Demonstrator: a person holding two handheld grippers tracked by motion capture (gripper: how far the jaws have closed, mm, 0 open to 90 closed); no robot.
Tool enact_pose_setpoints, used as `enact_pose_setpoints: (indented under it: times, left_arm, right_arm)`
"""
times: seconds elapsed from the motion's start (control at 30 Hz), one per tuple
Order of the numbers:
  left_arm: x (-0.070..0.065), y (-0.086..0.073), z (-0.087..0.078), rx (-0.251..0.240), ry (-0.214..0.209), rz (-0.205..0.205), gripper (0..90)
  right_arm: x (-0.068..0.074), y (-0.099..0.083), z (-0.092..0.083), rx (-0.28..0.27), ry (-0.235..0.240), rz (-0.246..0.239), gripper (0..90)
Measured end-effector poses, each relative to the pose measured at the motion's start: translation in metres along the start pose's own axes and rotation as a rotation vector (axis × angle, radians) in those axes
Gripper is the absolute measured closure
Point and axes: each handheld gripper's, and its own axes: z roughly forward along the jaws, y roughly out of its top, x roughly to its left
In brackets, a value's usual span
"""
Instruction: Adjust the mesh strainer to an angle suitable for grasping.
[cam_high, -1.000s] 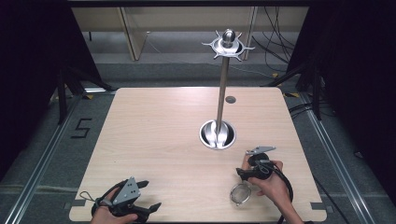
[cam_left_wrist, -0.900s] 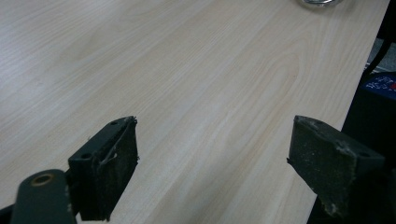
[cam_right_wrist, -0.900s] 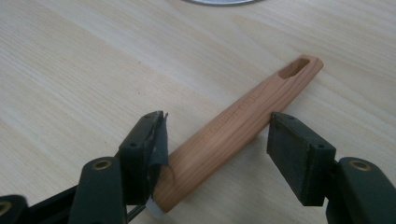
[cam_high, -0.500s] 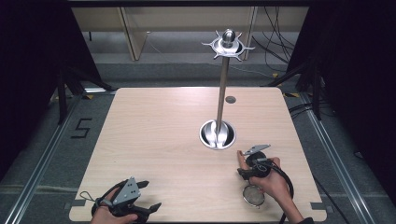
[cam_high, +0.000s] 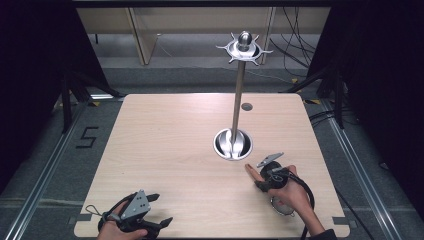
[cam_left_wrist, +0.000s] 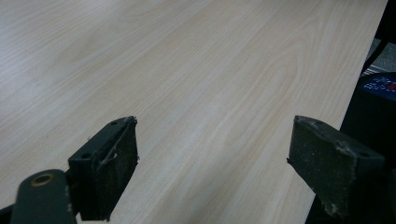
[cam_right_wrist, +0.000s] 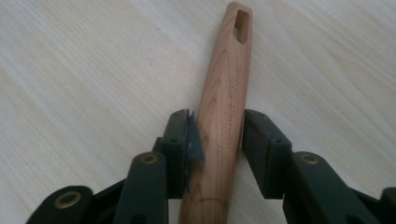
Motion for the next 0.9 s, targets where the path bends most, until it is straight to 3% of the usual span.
enact_pose_setpoints:
  times: [0.03, 0.13, 0.17, 0.27, 0.3, 0.4, 0.43, 0.47, 0.5, 0.53, 0.63, 0.73, 0.8, 0.83, 0.87, 0.9]
  left_arm:
    - [-0.0002, 0.0000, 0.0001, -0.002, -0.003, -0.003, 15.2]
    - [0.0004, 0.0009, -0.0007, 0.012, 0.001, 0.002, 15.2]
    - [0.0005, 0.0011, -0.0007, 0.013, 0.000, 0.004, 15.2]
    - [0.0005, 0.0011, 0.0006, -0.001, 0.000, 0.001, 15.2]
    - [0.0007, 0.0016, 0.0008, 0.000, 0.002, 0.002, 15.2]
    - [0.0013, 0.0028, 0.0012, 0.017, -0.002, 0.004, 15.2]
    - [-0.0006, 0.0028, 0.0026, -0.002, -0.003, -0.017, 15.2]
    - [0.0014, 0.0032, 0.0010, 0.025, -0.007, -0.002, 15.2]
    - [0.0013, 0.0031, 0.0011, 0.003, -0.004, 0.000, 15.2]
    - [0.0015, 0.0030, 0.0008, 0.000, 0.002, 0.000, 15.3]
    - [-0.0007, 0.0028, 0.0014, -0.013, -0.007, -0.025, 15.3]
    - [0.0003, 0.0037, -0.0002, 0.007, -0.015, -0.007, 15.3]
    - [0.0001, 0.0036, -0.0004, 0.005, -0.016, -0.007, 15.2]
    - [0.0004, 0.0037, -0.0008, 0.006, -0.018, 0.005, 15.2]
    - [0.0013, 0.0039, -0.0012, 0.005, -0.018, 0.025, 15.2]
    - [-0.0020, 0.0029, 0.0001, -0.017, -0.018, -0.022, 15.2]
  right_arm:
    - [0.0006, 0.0000, 0.0000, 0.005, 0.012, 0.010, 65.4]
    - [-0.0022, 0.0004, -0.0010, 0.016, 0.012, -0.026, 66.0]
    - [-0.0021, -0.0003, -0.0021, 0.034, 0.035, -0.010, 65.5]
    - [-0.0035, -0.0016, -0.0030, 0.041, 0.033, -0.013, 65.4]
    - [-0.0052, -0.0022, -0.0028, 0.036, 0.042, -0.037, 65.5]
    - [-0.0046, -0.0038, -0.0042, 0.043, 0.045, -0.026, 66.1]
    - [-0.0051, -0.0046, -0.0041, 0.047, 0.044, -0.029, 66.8]
    - [-0.0051, -0.0046, -0.0041, 0.047, 0.044, -0.029, 66.8]
    - [-0.0033, -0.0054, -0.0059, 0.053, 0.057, -0.015, 67.4]
    - [-0.0052, -0.0053, -0.0050, 0.039, 0.049, -0.046, 67.9]
    - [-0.0028, -0.0053, -0.0050, 0.043, 0.053, -0.032, 68.5]
    - [-0.0026, -0.0057, -0.0044, 0.028, 0.064, -0.034, 68.6]
    - [-0.0020, -0.0072, -0.0057, 0.025, 0.074, -0.010, 68.9]
    - [-0.0039, -0.0085, -0.0039, -0.011, 0.071, -0.014, 70.2]
    - [-0.0039, -0.0085, -0.0039, -0.011, 0.071, -0.014, 70.2]
    - [-0.0042, -0.0087, -0.0063, -0.009, 0.049, -0.008, 70.7]
